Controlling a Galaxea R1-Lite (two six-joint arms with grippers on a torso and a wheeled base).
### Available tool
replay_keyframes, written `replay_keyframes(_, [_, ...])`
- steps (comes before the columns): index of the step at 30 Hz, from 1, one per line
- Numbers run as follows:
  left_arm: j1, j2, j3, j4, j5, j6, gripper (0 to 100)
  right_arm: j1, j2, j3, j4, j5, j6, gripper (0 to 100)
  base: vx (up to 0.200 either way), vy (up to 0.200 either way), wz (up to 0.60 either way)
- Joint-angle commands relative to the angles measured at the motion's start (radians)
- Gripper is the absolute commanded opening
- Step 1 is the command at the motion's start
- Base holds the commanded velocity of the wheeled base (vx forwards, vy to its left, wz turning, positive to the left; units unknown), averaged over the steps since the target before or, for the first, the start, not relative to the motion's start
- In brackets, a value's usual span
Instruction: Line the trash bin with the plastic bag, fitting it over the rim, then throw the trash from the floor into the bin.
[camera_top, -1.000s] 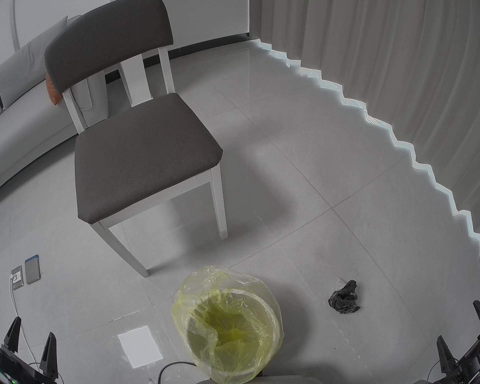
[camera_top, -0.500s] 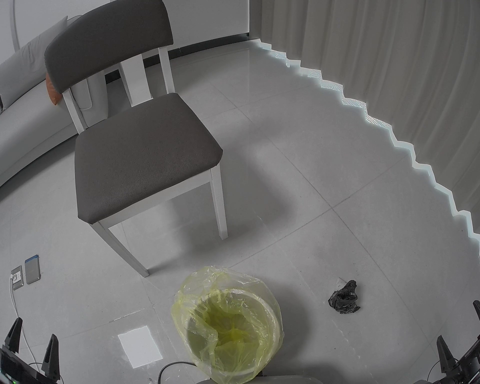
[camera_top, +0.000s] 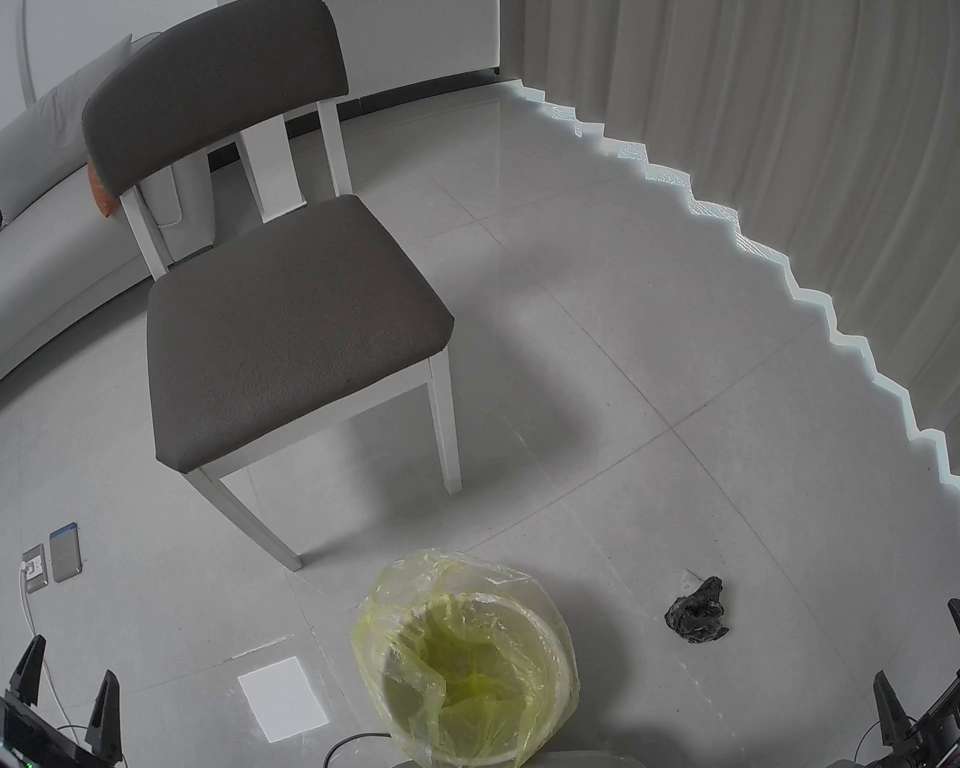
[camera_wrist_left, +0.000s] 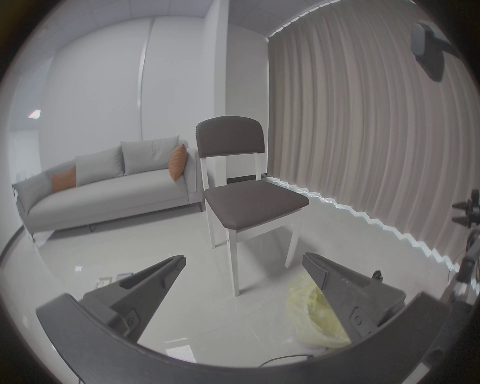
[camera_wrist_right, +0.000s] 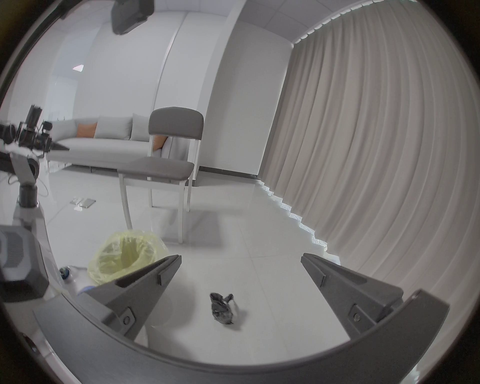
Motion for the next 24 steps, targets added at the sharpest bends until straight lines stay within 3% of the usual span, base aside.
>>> replay_keyframes(1, [0.001, -0.016, 0.018, -0.002, -0.064, 0.066, 100, 0.000, -0.012, 0.003, -0.005, 0.007, 0.025, 100, 0.000, 0.000, 0.00])
replay_keyframes(7, [0.000, -0.016, 0.018, 0.002, -0.056, 0.023, 100, 0.000, -0.012, 0.003, -0.004, 0.010, 0.009, 100, 0.000, 0.000, 0.00])
replay_keyframes(24, [0.000, -0.016, 0.018, 0.002, -0.056, 0.019, 100, -0.002, -0.012, 0.005, -0.007, 0.010, -0.049, 100, -0.200, 0.000, 0.00])
